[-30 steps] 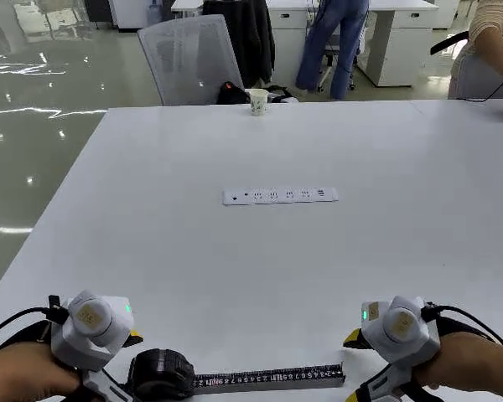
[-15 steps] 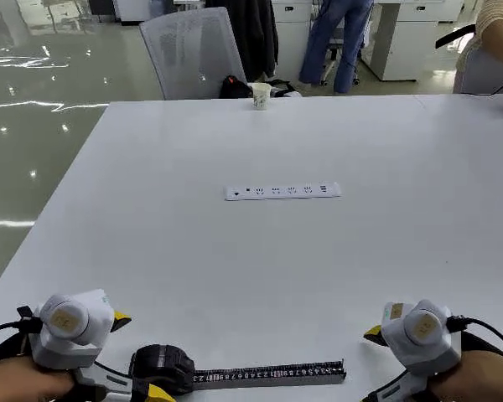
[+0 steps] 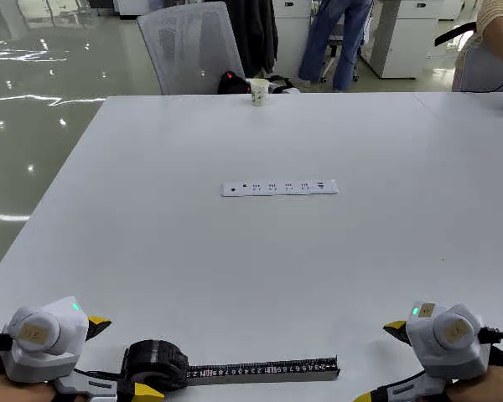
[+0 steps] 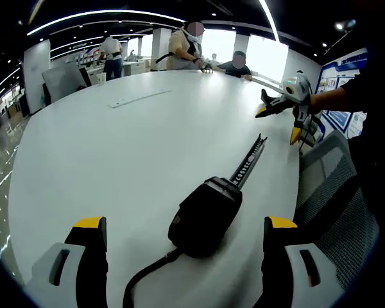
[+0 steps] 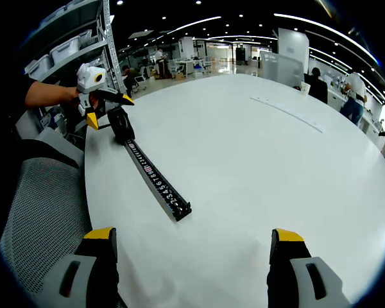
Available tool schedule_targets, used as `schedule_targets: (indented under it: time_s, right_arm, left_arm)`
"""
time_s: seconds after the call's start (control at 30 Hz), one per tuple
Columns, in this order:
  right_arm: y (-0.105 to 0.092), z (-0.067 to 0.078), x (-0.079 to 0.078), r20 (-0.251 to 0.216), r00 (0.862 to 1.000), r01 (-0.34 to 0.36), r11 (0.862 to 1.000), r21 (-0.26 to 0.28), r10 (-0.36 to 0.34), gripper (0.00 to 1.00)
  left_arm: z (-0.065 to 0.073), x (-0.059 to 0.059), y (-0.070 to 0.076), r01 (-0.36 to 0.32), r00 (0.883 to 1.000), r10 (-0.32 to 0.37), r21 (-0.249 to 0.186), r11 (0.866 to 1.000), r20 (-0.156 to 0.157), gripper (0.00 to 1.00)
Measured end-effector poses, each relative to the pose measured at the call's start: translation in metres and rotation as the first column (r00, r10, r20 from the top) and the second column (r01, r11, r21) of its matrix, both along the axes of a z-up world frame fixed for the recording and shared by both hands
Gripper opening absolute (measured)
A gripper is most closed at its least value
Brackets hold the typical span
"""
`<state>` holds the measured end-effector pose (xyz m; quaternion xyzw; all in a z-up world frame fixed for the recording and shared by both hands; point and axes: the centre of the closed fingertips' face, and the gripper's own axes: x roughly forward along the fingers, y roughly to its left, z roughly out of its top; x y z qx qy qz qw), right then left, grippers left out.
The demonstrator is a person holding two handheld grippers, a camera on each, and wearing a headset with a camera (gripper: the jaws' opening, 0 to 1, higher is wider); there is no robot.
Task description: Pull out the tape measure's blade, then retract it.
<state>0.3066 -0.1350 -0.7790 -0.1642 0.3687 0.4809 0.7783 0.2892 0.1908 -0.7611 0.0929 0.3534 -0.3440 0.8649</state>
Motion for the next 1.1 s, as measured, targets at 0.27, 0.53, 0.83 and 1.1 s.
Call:
schedule_targets:
  time_s: [0.27,0.53,0.83,1.1]
  right_arm:
    - [-0.017,0.003,-0.001,0.030,0.998,0.052,0.999,0.016,-0.053,0.99]
    - [-0.030,0.006,-0.009,0.070,0.996,0.056,0.998,0.036,-0.059,0.99]
    - [-0.044,0.009,-0.012,0.091,0.992,0.085,0.996,0.039,-0.089,0.99]
    - [-0.054,0.009,-0.018,0.083,0.988,0.125,0.991,0.038,-0.127,0.99]
  left_arm:
    - [0.002,-0.006,0.009,-0.045,0.999,0.046,-0.039,0.998,0.003,0.99]
    - [0.003,-0.012,0.016,-0.072,0.997,0.073,-0.056,0.996,0.028,0.99]
    - [0.006,-0.020,0.024,-0.103,0.994,0.106,-0.082,0.991,0.037,0.99]
    - [0.007,-0.028,0.030,-0.135,0.989,0.140,-0.085,0.987,0.054,0.99]
